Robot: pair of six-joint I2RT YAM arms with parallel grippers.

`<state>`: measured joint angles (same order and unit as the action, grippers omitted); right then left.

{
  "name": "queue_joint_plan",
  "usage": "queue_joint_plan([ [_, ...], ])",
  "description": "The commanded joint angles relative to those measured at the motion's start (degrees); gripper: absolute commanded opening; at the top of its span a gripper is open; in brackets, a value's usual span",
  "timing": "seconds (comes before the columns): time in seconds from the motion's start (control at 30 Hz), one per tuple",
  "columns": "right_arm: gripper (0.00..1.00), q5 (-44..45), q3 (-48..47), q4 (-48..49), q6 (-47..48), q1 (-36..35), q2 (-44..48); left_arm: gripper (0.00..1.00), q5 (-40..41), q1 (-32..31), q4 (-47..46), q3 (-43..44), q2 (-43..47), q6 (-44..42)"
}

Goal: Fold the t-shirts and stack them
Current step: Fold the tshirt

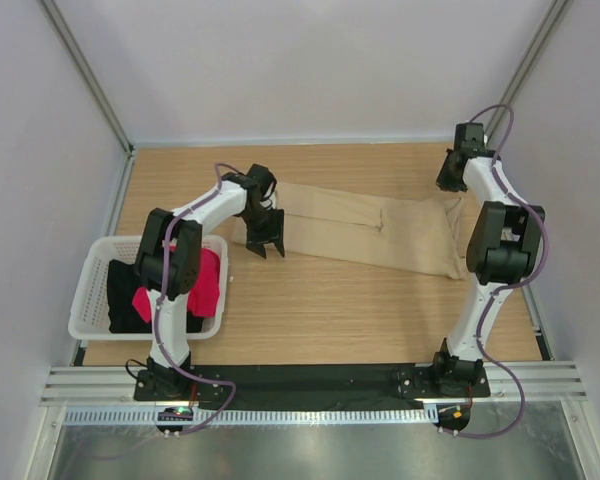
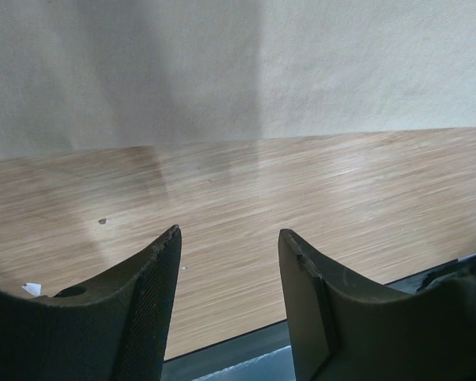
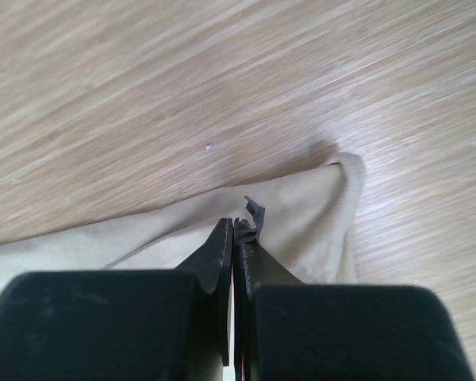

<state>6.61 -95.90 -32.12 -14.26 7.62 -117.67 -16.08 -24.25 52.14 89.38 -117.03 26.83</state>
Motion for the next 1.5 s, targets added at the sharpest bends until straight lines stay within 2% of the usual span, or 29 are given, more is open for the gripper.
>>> queue_joint_plan([
  [0.0, 0.01, 3.9, -1.0, 1.1, -0.9, 0.0, 3.3, 0.54, -0.8, 0.2, 0.9, 2.1, -0.7, -1.1],
  [0.3, 0.01, 2.4, -2.1, 0.2, -3.1, 0.2, -1.0, 0.54, -0.9, 0.2, 1.4, 2.2, -0.7, -1.6],
  [0.53, 0.02, -2.0, -3.8, -2.9, -2.3, 0.1, -1.5, 0.54, -1.1, 0.3, 1.2, 2.2, -0.7, -1.7],
  [0.7, 0.13, -0.8, -2.9, -9.6, -5.0, 0.1, 0.9, 0.54, 1.2, 0.7, 2.7, 4.0, -1.3, -1.9],
  [0.83, 0.3, 0.8, -1.3, -18.3, -9.0, -0.1, 3.3, 0.55, 1.8, 1.5, 3.3, 6.5, -0.7, -2.0],
  [0.9, 0.35, 1.2, 1.5, -21.9, -11.5, -0.8, 5.2, 0.55, 2.1, 1.5, 4.0, 7.1, -0.5, -2.0],
  [1.1, 0.54, -1.9, 14.3, -17.4, -19.6, -1.8, 17.4, 0.56, 3.3, 1.5, 4.3, 7.1, 1.9, -2.6],
  [1.23, 0.72, 0.6, 21.0, -16.8, -26.4, -1.7, 20.4, 0.56, 3.9, 1.6, 4.5, 7.5, 3.4, -2.9],
  [1.47, 0.73, 4.5, 29.8, -13.1, -32.6, -1.3, 22.9, 0.56, 5.0, 2.3, 3.3, 5.3, 6.4, -3.7],
])
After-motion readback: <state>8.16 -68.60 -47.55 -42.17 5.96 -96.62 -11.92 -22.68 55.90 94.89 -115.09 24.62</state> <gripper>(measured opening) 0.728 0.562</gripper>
